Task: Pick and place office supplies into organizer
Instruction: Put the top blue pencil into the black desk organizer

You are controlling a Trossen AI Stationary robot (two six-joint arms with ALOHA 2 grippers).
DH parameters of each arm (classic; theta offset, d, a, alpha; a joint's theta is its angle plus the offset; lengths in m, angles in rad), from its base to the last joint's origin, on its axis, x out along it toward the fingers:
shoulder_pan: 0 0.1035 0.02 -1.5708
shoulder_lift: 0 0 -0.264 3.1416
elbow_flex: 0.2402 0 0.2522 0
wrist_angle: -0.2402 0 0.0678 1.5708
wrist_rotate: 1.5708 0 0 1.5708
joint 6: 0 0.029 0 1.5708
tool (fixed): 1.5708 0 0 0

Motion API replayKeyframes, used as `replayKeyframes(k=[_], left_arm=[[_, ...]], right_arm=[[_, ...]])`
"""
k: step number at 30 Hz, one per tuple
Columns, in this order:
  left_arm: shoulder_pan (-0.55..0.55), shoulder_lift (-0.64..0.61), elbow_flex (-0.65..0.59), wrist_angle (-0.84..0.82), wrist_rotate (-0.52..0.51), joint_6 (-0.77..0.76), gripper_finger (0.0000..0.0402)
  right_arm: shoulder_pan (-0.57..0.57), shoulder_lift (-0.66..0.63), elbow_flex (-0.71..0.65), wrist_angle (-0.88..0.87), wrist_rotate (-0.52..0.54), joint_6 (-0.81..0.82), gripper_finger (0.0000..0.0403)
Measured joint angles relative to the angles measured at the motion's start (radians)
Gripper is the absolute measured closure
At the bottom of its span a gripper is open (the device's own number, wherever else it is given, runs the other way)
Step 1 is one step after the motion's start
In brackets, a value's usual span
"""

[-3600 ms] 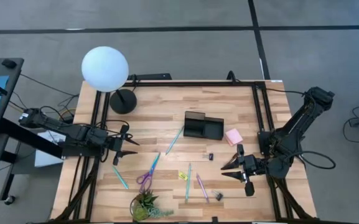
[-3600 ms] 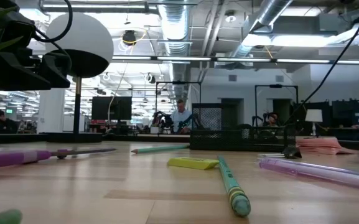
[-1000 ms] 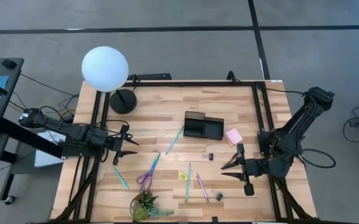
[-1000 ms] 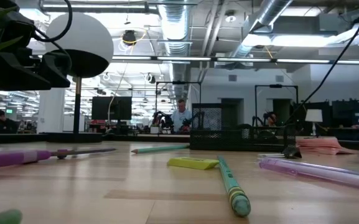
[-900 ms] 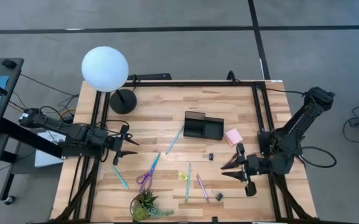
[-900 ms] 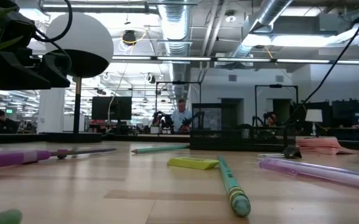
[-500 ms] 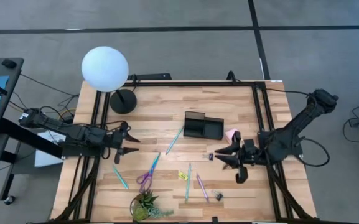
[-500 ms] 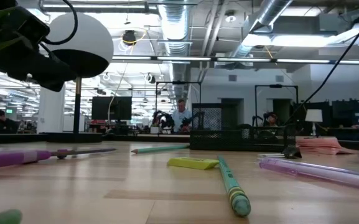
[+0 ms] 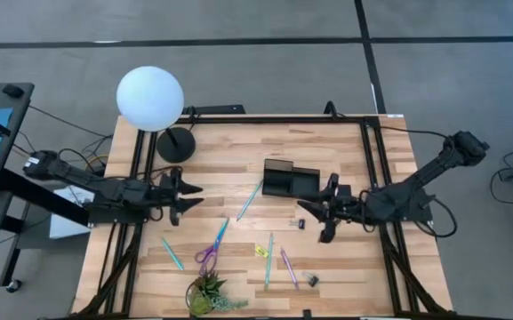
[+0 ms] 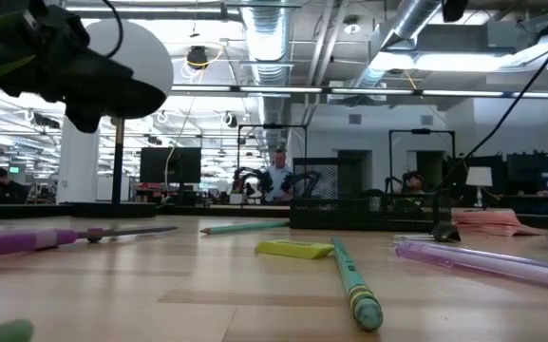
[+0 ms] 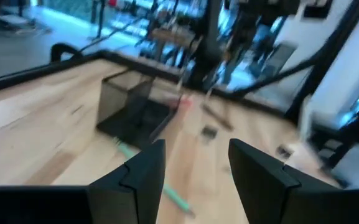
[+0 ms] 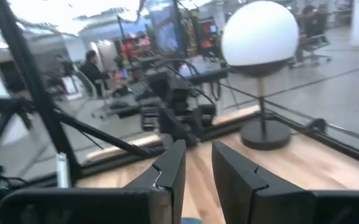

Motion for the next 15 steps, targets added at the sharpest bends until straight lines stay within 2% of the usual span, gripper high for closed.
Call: replayKeyframes(k=[4, 9, 12, 15], left_arm=[[0.017, 0.179, 0.131, 0.005, -0.080, 0.027, 0.0230], [0.044, 0.452, 0.362, -0.079, -0.101, 0.059, 0.0230], [0.044, 0.632, 0.457, -0.161, -0.114, -0.015, 0.0230], [0.032, 0.820, 0.506, -0.148, -0.122, -0.096, 0.0230]], right_arm=[[-0.041, 0.000, 0.000, -0.008, 0.000, 0.000, 0.0331], [-0.080, 0.000, 0.000, -0.015, 0.000, 0.017, 0.0331], [-0.093, 0.000, 0.000, -0.055, 0.000, 0.068, 0.0331], [-0.102, 0.000, 0.000, -0.099, -0.001, 0.101, 0.0331]])
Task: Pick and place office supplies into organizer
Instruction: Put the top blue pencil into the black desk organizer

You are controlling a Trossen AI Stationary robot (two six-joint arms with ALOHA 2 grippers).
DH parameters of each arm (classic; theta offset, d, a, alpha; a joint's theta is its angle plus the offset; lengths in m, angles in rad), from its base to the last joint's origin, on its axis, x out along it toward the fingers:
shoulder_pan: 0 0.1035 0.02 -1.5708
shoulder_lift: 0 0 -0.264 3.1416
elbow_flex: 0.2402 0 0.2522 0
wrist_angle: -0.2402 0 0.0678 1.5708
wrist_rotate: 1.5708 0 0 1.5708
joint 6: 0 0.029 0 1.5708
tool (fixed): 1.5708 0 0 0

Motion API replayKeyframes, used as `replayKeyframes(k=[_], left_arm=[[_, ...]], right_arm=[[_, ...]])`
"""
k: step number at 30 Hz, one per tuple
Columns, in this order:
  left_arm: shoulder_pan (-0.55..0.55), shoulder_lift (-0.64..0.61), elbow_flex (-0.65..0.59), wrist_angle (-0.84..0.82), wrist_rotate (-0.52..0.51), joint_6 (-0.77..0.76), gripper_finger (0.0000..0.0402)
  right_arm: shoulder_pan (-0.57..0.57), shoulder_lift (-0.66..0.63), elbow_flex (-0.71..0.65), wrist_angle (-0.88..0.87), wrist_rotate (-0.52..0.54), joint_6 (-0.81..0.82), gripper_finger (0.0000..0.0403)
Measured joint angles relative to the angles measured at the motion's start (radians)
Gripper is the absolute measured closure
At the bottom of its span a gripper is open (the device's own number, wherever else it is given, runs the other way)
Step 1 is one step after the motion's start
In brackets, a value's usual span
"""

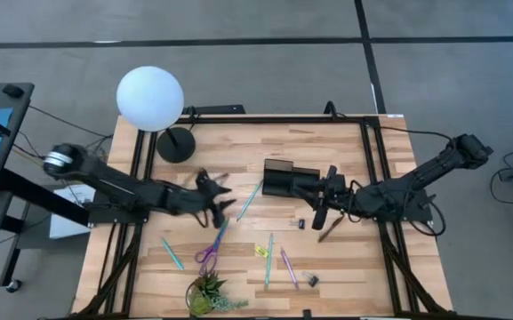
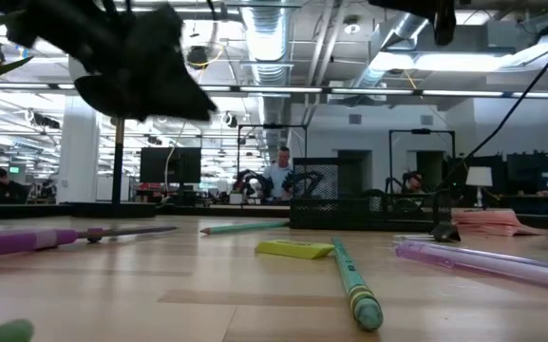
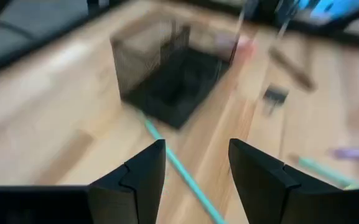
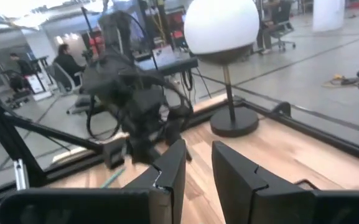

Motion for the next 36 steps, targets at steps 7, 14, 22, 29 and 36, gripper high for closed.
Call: replayKeyframes(k=[7, 14, 22, 29, 36], left_arm=[[-0.017, 0.318, 0.122, 0.000, -0.107, -0.128, 0.0230], [-0.032, 0.500, 0.200, 0.003, -0.181, -0.268, 0.0230], [-0.050, 0.599, 0.254, 0.027, -0.255, -0.347, 0.0230], [-0.066, 0.710, 0.259, 0.090, -0.318, -0.449, 0.0230], [-0.105, 0.736, 0.259, 0.099, -0.370, -0.489, 0.0243]], right_arm=[[0.003, 0.000, 0.000, -0.063, 0.000, 0.039, 0.0331], [0.008, 0.000, 0.000, -0.079, 0.000, 0.039, 0.0331], [0.008, 0.000, 0.000, -0.112, 0.000, 0.038, 0.0331], [0.008, 0.000, 0.000, -0.111, -0.001, 0.039, 0.0331], [0.008, 0.000, 0.000, -0.117, -0.001, 0.039, 0.0331]])
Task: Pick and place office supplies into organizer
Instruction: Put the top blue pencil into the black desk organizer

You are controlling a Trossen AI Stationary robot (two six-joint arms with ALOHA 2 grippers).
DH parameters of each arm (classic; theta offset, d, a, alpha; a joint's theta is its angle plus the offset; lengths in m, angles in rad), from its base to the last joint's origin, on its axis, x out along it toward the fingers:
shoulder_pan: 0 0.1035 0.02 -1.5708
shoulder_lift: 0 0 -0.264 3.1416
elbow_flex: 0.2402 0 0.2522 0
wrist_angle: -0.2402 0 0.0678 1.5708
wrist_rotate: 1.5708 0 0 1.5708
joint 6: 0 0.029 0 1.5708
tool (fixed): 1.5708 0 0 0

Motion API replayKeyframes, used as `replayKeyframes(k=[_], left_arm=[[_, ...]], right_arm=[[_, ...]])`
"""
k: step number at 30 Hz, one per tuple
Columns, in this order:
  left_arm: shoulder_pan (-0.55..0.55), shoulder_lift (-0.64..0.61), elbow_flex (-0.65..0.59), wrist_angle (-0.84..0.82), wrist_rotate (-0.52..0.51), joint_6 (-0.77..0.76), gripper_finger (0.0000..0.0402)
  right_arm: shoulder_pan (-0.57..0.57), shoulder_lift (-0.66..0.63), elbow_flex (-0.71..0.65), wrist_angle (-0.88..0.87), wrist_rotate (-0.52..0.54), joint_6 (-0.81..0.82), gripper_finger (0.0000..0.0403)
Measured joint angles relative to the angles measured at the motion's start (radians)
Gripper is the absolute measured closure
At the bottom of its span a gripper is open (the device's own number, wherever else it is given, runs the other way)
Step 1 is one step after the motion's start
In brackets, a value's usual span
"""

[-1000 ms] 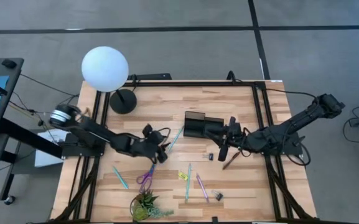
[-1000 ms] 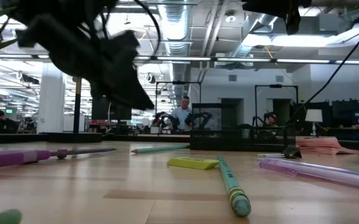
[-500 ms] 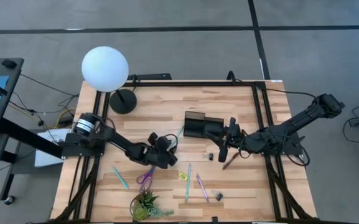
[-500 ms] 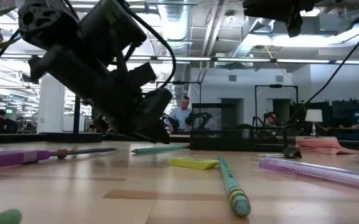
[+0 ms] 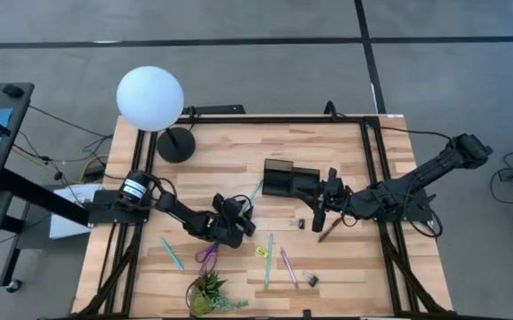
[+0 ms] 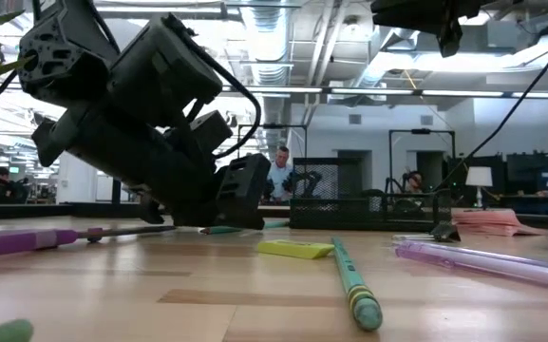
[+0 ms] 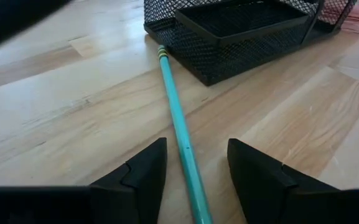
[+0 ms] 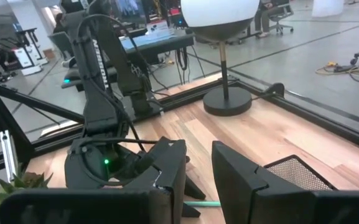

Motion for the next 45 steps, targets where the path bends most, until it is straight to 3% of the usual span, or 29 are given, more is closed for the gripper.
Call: replayKeyframes(k=[9, 16, 20, 29, 33, 35, 40, 45], left_arm=[[0.016, -0.002, -0.001, -0.033, 0.006, 0.021, 0.0386], [0.019, -0.057, -0.004, -0.040, 0.054, 0.114, 0.0394], [0.025, -0.134, -0.007, -0.072, 0.133, 0.193, 0.0395], [0.063, -0.366, -0.007, -0.237, 0.120, 0.398, 0.0396], [0.114, -0.495, 0.002, -0.307, 0.225, 0.554, 0.0396], [0.144, -0.550, 0.045, -0.404, 0.300, 0.604, 0.0396], [0.188, -0.594, 0.287, -0.869, 0.327, 0.732, 0.0396], [0.214, -0.553, 0.540, -1.082, 0.326, 0.899, 0.0396]], right_arm=[[0.000, 0.000, 0.000, -0.018, 0.000, 0.051, 0.0331], [0.000, 0.000, 0.000, -0.020, 0.000, 0.052, 0.0331], [0.000, 0.000, 0.000, -0.021, 0.000, 0.096, 0.0331], [0.036, 0.046, 0.000, -0.037, 0.003, 0.132, 0.0331], [0.074, 0.140, 0.000, -0.027, 0.012, 0.200, 0.0331], [0.100, 0.192, 0.000, -0.008, 0.080, 0.294, 0.0331], [0.183, 0.335, 0.000, 0.068, 0.420, 0.380, 0.0331], [0.250, 0.479, 0.001, 0.155, 0.654, 0.499, 0.0331]])
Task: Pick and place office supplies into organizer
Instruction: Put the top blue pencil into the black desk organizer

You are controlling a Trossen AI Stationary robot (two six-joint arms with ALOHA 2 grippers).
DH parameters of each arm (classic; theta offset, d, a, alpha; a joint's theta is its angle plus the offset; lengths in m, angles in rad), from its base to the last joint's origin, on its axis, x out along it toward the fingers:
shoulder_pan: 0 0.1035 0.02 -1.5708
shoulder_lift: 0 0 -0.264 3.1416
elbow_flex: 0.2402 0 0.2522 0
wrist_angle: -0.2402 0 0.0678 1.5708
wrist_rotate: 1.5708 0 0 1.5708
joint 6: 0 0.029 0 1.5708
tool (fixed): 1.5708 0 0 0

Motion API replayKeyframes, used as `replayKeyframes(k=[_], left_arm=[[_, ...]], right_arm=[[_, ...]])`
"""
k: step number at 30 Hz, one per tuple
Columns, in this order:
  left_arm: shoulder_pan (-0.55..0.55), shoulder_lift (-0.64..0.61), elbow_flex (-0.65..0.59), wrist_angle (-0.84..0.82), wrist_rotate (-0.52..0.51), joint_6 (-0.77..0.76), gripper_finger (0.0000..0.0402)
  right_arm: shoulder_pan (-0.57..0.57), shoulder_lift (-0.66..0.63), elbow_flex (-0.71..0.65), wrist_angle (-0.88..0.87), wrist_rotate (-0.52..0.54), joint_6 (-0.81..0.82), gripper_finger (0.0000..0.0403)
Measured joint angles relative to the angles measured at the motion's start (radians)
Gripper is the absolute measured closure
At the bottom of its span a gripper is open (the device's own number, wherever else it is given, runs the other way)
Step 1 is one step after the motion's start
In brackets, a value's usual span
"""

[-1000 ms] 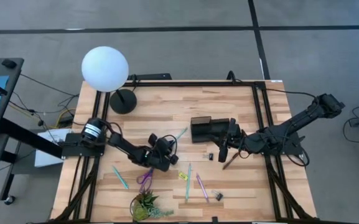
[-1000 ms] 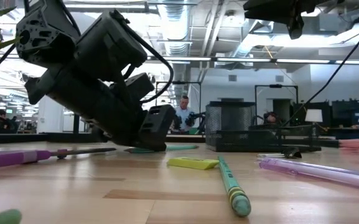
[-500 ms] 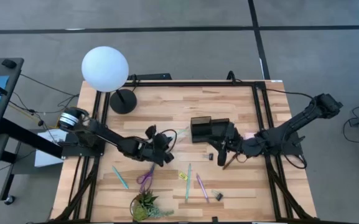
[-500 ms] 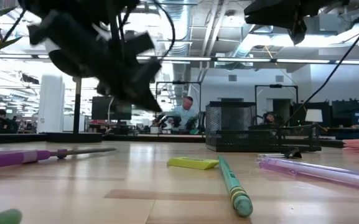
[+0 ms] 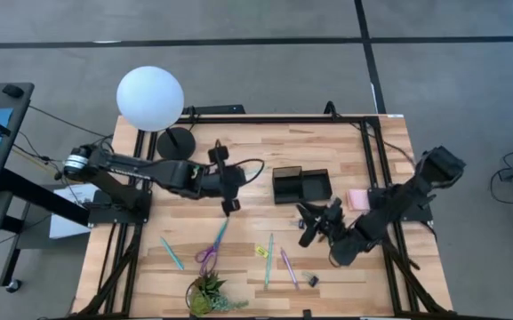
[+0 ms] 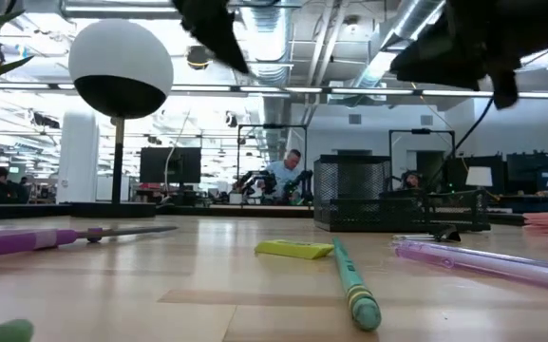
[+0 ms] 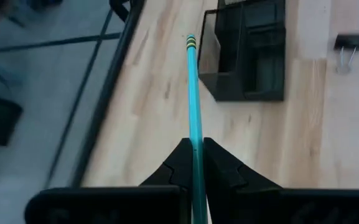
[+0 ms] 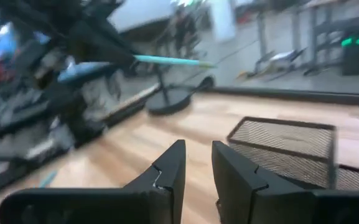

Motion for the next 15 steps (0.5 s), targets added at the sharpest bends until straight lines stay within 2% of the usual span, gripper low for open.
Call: replayKeyframes(k=[2, 4, 9, 15], left_arm=[[0.014, 0.039, 0.084, -0.049, 0.002, 0.052, 0.0396], [0.037, 0.084, 0.144, -0.099, 0.013, 0.082, 0.0396], [0.083, 0.232, 0.208, -0.106, 0.134, 0.192, 0.0396], [0.095, 0.363, 0.295, -0.105, 0.132, 0.278, 0.0396]], right_arm=[[0.025, 0.070, -0.001, 0.057, 0.097, 0.036, 0.0331], [0.038, 0.137, 0.001, 0.127, 0.137, 0.040, 0.0331], [0.058, 0.233, 0.000, 0.233, 0.126, 0.043, 0.0331], [0.111, 0.241, 0.000, 0.265, 0.105, 0.044, 0.0331]])
